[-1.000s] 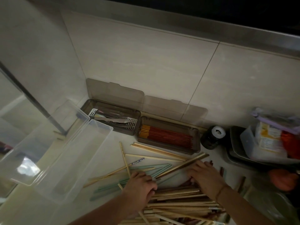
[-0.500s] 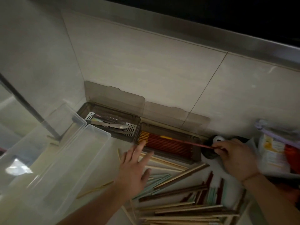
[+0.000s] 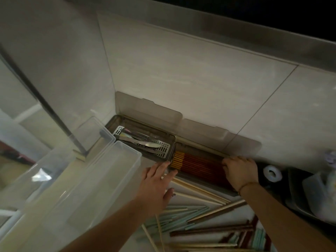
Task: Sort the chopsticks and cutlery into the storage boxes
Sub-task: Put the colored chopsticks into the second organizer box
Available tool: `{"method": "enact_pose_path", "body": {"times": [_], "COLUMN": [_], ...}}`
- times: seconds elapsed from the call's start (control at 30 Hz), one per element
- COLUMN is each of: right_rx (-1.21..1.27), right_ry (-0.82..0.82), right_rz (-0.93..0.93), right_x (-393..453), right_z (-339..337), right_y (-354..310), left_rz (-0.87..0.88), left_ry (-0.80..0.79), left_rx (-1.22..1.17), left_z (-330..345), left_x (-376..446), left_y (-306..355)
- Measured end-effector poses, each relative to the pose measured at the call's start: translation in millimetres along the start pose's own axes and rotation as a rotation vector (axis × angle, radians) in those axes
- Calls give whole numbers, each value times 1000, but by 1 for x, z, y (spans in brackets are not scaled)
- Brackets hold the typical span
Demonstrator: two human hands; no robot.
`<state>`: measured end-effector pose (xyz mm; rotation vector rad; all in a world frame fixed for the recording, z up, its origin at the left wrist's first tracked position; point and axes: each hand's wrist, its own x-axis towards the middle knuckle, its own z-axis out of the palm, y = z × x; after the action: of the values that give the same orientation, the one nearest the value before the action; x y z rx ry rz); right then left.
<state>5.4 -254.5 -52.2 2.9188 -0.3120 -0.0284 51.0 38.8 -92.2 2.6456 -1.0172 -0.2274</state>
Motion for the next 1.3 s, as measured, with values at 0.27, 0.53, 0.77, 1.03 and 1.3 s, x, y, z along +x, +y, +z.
{"method": "enact_pose_path", "body": {"times": [0.27, 0.53, 0.77, 1.03, 1.3], "right_rx": [-256, -75, 277, 350, 421], "right_ry": [-283, -55, 315, -44, -100], "right_rz": [-71, -30, -281, -155, 285], "right_x": [11, 0, -87, -166, -193], "right_z": [1, 5, 2, 46, 48], "right_y": [-12, 1, -1, 1, 20], "left_rz": [5, 2, 297, 365, 337], "left_ry": [10, 58, 141, 89, -16], "left_rx": [14, 46, 56, 102, 54], "left_z": [4, 7, 36, 54, 54], "left_x": [-1, -7, -39, -62, -69], "left_y": [-1, 5, 27, 45, 54]}}
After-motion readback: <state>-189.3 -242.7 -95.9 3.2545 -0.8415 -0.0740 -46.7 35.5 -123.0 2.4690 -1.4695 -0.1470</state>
